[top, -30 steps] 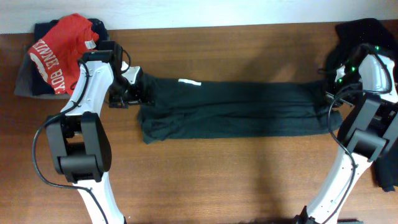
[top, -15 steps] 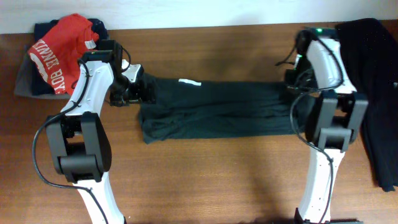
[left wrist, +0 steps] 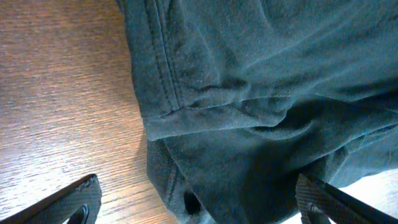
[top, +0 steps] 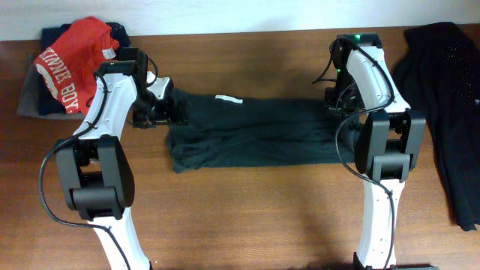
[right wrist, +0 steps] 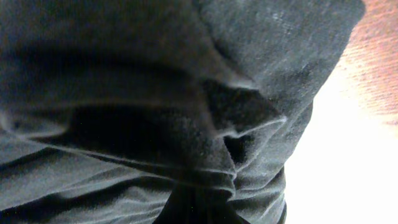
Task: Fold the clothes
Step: 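Press and smooth the folded right end with the right gripper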
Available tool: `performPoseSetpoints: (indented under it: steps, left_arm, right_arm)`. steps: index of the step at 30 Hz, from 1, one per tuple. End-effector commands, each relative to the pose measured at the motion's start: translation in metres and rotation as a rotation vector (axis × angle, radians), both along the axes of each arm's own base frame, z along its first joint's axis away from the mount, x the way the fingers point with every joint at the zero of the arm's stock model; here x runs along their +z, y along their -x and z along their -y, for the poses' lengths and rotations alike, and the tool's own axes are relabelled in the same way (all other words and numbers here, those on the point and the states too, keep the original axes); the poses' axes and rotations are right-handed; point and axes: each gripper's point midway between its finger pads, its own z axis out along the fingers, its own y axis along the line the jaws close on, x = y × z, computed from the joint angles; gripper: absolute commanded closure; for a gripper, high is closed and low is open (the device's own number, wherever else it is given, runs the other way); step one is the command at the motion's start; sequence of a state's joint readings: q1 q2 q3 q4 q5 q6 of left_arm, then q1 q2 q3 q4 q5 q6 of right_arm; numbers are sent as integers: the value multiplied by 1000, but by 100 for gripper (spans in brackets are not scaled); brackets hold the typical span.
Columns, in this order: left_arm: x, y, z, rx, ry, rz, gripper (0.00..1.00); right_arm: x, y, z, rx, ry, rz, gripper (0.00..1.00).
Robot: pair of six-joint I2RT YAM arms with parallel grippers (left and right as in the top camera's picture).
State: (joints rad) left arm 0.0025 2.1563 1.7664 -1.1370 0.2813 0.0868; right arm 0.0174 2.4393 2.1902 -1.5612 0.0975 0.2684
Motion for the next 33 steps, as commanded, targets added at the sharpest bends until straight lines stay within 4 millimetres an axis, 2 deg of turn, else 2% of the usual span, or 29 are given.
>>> performPoseSetpoints:
  steps: [1, 4, 13, 14, 16, 17, 22, 28, 31, 33]
  left_arm:
    - [10, -9, 0, -13, 16, 43, 1]
    - [10, -9, 0, -13, 16, 43, 1]
    - [10, -9, 0, -13, 16, 43, 1]
    - [10, -9, 0, -13, 16, 42, 1]
    - [10, -9, 0, -13, 16, 42, 1]
    - [10, -9, 0, -13, 16, 42, 1]
    - [10, -8, 0, -13, 16, 41, 1]
    - [10, -8, 0, -13, 16, 40, 1]
    - [10, -8, 0, -13, 17, 40, 1]
    - [10, -8, 0, -13, 17, 40, 1]
  right_arm:
    - [3, -1, -9, -3, 5, 8, 96]
    - [3, -1, -17, 5, -10, 6, 90]
    - [3, 1, -39, 27, -59, 2, 88]
    - [3, 1, -40, 29, -59, 2, 81]
    - [3, 1, -40, 33, -56, 2, 59]
    - [3, 0, -39, 38, -57, 2, 55]
    - [9, -2, -31, 27, -57, 16, 55]
    - [33, -13, -9, -19, -68, 94, 56]
    - [37, -16, 3, -24, -77, 110, 63]
    - [36, -15, 1, 5, -137, 105, 66]
